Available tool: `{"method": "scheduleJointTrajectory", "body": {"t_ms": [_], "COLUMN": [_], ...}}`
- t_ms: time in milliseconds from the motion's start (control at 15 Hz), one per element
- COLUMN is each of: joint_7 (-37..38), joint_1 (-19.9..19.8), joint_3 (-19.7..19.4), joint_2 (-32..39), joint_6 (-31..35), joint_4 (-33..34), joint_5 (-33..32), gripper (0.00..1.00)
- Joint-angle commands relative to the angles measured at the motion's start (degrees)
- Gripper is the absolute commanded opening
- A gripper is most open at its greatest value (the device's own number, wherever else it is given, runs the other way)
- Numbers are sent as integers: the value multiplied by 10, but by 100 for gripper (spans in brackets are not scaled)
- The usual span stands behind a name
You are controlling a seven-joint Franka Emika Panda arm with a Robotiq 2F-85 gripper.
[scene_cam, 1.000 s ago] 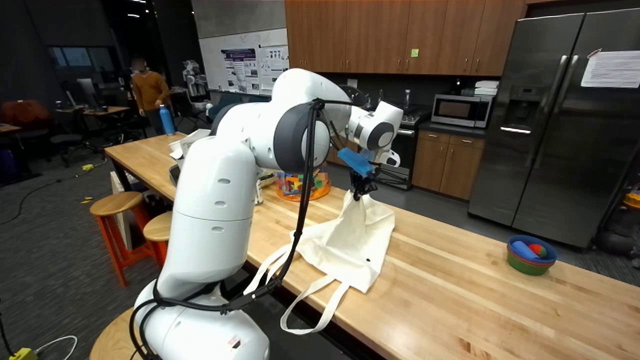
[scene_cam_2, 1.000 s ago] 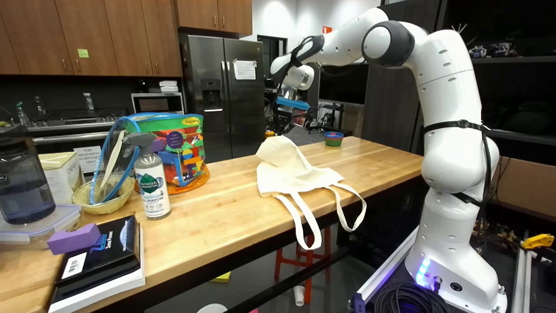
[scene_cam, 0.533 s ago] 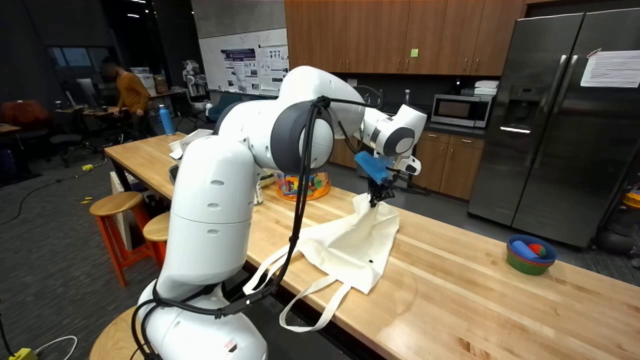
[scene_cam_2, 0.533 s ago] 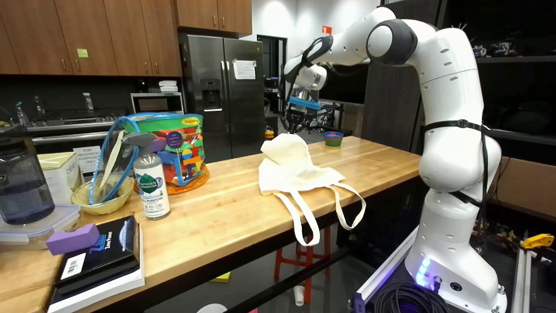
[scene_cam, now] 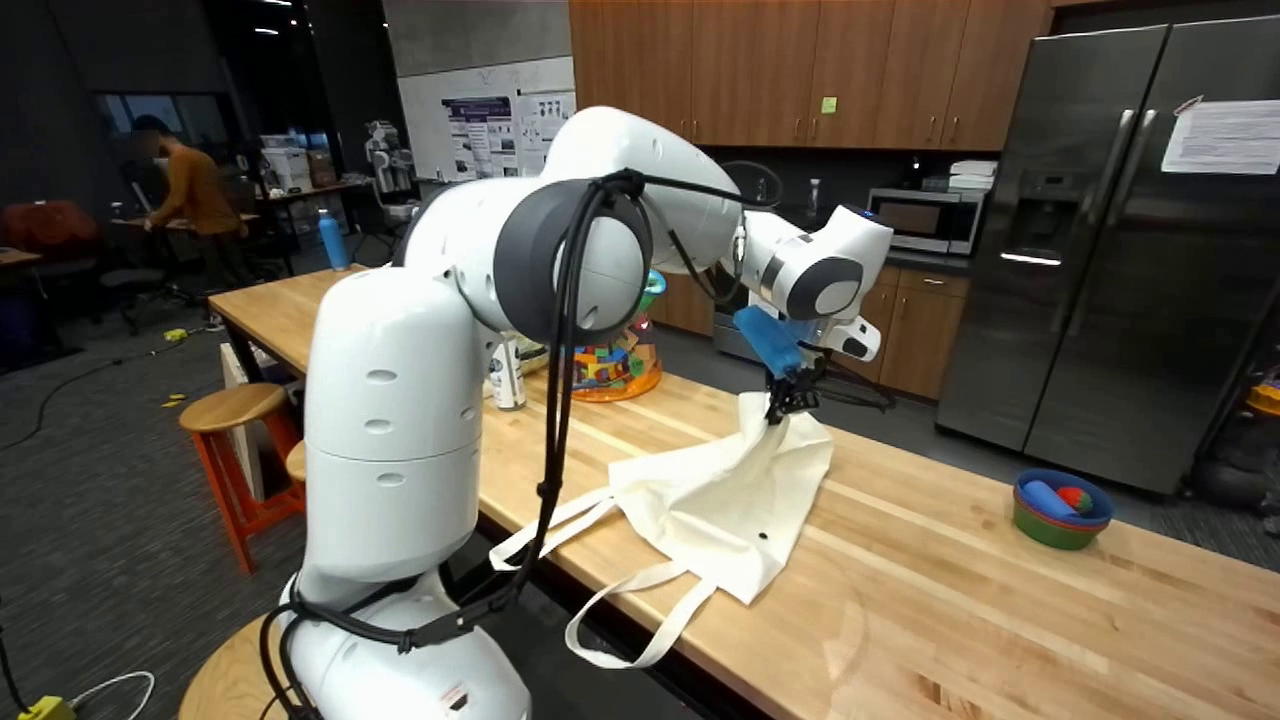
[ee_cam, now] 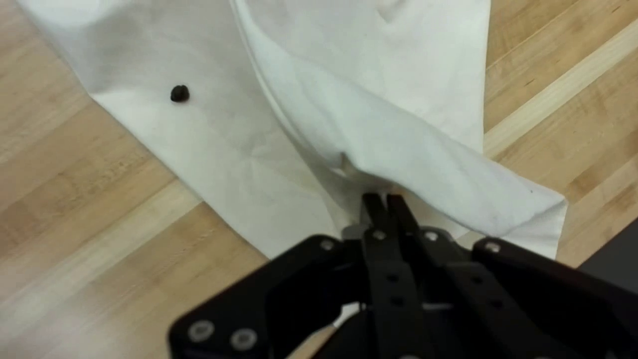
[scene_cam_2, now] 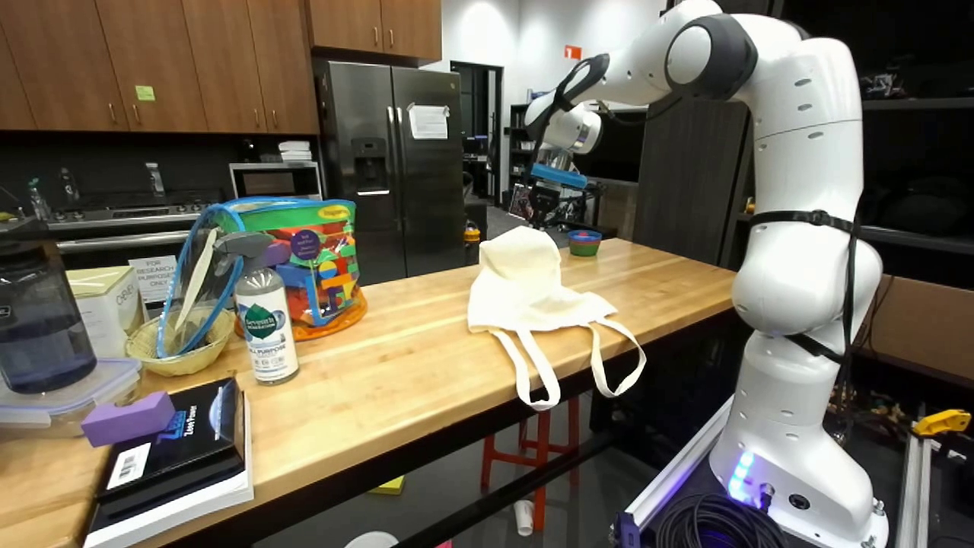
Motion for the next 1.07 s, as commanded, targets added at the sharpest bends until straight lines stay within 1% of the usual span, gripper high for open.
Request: {"method": "scheduleJointTrajectory", "body": {"t_ms": [0, 600, 1000], "joint_7": [8, 12, 16], "joint_1": [-13, -49, -57], "joint_3": [-17, -62, -73], "joint_2": [-55, -117, -143], "joint_6": [23, 59, 90], "joint_4": [-70, -183, -239], "joint_5": [9, 12, 8], "gripper": [1, 1, 1]}}
